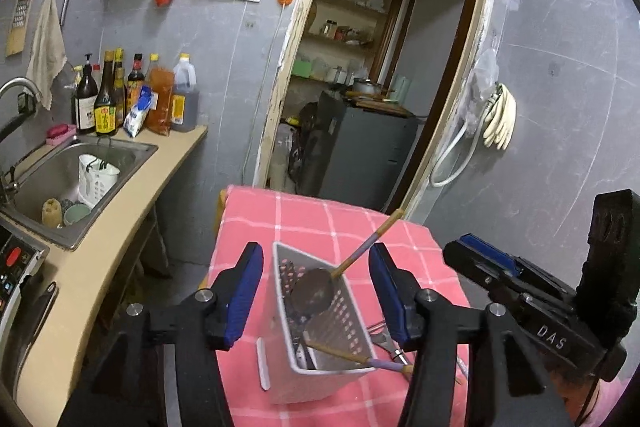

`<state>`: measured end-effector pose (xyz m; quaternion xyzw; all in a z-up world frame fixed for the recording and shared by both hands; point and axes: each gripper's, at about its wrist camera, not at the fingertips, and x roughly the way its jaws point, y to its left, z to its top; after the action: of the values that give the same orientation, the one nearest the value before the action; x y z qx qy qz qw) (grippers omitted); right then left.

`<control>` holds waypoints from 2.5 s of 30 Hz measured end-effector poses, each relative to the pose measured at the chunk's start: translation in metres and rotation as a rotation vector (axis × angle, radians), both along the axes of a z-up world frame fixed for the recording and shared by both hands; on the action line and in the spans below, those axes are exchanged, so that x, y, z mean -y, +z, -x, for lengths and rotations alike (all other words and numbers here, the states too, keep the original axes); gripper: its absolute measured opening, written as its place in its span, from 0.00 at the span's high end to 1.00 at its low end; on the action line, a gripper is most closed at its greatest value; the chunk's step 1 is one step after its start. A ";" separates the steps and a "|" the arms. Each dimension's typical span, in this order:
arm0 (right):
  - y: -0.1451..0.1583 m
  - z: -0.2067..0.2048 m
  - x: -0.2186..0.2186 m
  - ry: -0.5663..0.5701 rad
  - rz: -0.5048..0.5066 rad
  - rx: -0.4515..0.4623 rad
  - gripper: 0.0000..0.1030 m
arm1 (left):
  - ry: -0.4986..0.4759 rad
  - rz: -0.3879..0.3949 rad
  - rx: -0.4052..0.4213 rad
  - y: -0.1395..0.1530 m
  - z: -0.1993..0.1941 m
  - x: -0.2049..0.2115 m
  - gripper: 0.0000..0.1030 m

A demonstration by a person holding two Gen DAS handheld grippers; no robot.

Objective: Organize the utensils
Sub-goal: 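Open both grippers over the caddy and move back toward the remaining cutlery, then grasp the metal peeler with the left gripper while the right gripper grasps a spoon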

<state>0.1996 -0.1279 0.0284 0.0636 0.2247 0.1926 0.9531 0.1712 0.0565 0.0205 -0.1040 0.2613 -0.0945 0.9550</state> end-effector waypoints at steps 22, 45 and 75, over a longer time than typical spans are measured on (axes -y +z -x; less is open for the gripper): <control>0.018 0.044 0.148 -0.289 0.023 0.040 0.04 | -0.139 -0.024 0.111 0.021 0.005 0.106 0.01; -0.089 0.006 0.250 -0.251 -0.002 -0.269 0.05 | -0.189 -0.114 -0.185 -0.063 -0.034 0.209 0.01; -0.223 -0.052 0.184 0.063 -0.129 -0.669 0.73 | -0.024 0.008 -0.695 -0.184 -0.080 0.178 0.64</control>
<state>0.2514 -0.3116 -0.1945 0.1766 0.5142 0.2043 0.8140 0.2514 -0.1214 -0.1631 -0.1308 0.5716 -0.0657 0.8074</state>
